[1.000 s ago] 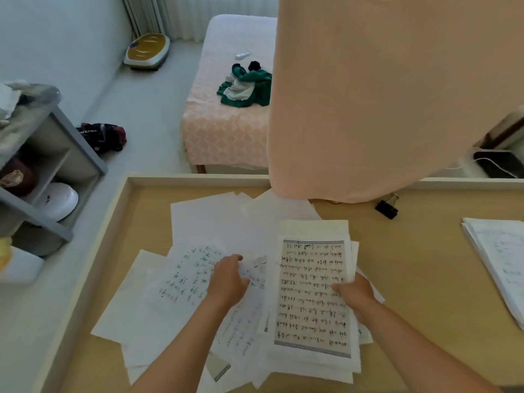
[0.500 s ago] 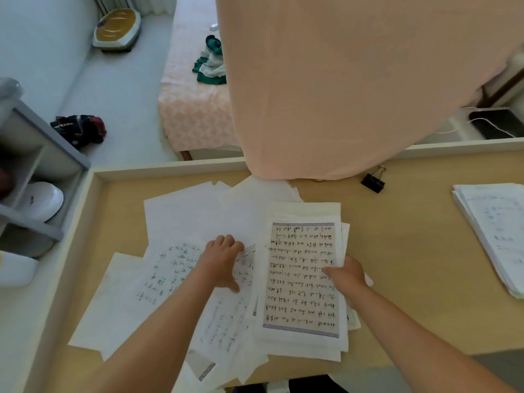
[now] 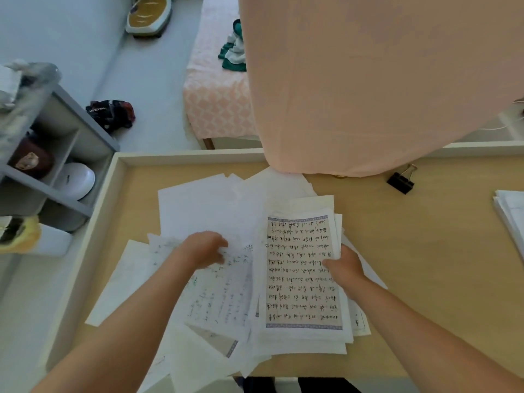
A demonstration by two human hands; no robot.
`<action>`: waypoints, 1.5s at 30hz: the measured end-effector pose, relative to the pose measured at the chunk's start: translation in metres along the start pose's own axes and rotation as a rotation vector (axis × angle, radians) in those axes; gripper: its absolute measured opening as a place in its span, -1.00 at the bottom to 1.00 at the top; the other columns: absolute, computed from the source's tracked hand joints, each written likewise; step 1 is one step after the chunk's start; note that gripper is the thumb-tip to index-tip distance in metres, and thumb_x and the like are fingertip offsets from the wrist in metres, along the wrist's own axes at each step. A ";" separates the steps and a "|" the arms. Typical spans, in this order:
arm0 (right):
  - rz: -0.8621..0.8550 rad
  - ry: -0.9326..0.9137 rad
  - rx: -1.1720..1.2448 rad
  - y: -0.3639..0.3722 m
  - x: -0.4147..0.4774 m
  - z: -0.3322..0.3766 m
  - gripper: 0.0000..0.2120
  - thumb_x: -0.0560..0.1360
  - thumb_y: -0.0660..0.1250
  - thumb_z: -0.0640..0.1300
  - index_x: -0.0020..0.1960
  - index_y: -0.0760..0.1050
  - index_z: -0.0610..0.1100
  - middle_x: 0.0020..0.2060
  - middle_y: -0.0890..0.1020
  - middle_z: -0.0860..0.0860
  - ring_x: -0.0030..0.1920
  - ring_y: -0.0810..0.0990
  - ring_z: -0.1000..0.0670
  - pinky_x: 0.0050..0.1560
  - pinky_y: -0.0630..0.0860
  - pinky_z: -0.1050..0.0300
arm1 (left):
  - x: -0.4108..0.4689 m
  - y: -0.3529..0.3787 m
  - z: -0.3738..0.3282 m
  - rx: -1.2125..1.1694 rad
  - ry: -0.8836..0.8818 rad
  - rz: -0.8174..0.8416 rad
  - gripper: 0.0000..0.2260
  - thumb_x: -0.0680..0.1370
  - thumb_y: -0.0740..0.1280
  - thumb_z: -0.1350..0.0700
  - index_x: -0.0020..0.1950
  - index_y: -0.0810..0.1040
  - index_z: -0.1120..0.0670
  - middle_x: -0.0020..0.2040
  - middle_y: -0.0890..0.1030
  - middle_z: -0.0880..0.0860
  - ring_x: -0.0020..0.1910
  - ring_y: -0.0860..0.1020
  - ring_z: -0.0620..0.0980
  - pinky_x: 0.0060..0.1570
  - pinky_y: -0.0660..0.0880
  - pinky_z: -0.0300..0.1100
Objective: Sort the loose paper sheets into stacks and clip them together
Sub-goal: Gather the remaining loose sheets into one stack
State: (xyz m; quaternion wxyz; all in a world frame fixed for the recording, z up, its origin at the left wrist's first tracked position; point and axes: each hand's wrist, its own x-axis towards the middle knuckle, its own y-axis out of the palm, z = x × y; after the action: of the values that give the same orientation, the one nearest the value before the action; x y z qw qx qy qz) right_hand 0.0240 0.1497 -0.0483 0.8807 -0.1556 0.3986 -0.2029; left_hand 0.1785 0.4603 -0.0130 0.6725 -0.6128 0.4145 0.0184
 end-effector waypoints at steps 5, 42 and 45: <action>0.022 -0.043 0.006 0.008 -0.007 0.014 -0.68 0.53 0.32 -0.29 0.23 0.46 -0.04 0.04 0.62 0.01 -0.05 0.60 -0.01 -0.20 0.54 0.12 | -0.055 -0.048 0.040 -0.416 -0.255 -0.289 -0.90 0.53 0.42 -0.03 -0.04 0.55 -0.05 -0.20 0.59 -0.04 -0.16 0.58 0.08 -0.21 0.46 -0.12; -0.099 -0.046 0.068 -0.023 -0.046 -0.003 -0.69 0.53 0.24 -0.35 0.16 0.48 -0.02 0.03 0.60 0.01 -0.03 0.56 -0.02 -0.14 0.47 0.16 | -0.033 0.061 -0.072 -0.534 -0.307 -0.377 -0.33 0.54 0.39 0.01 0.56 0.17 0.10 0.55 0.22 0.09 0.53 0.15 0.13 0.46 0.21 0.03; -0.195 0.007 0.096 -0.046 -0.041 -0.013 -0.69 0.52 0.21 -0.38 0.10 0.50 -0.03 -0.01 0.62 -0.03 -0.11 0.55 0.00 -0.24 0.44 0.21 | -0.015 0.052 -0.069 -0.361 -0.192 -0.232 -0.10 0.47 0.41 -0.20 0.61 -0.01 0.09 0.62 0.03 0.08 0.59 0.02 0.10 0.52 0.12 0.03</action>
State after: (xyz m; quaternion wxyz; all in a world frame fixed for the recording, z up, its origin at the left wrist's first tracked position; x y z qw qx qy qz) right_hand -0.0207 0.1280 -0.0104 0.8619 -0.1507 0.3745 -0.3070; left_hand 0.1039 0.4223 -0.0396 0.5860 -0.7622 0.2653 0.0732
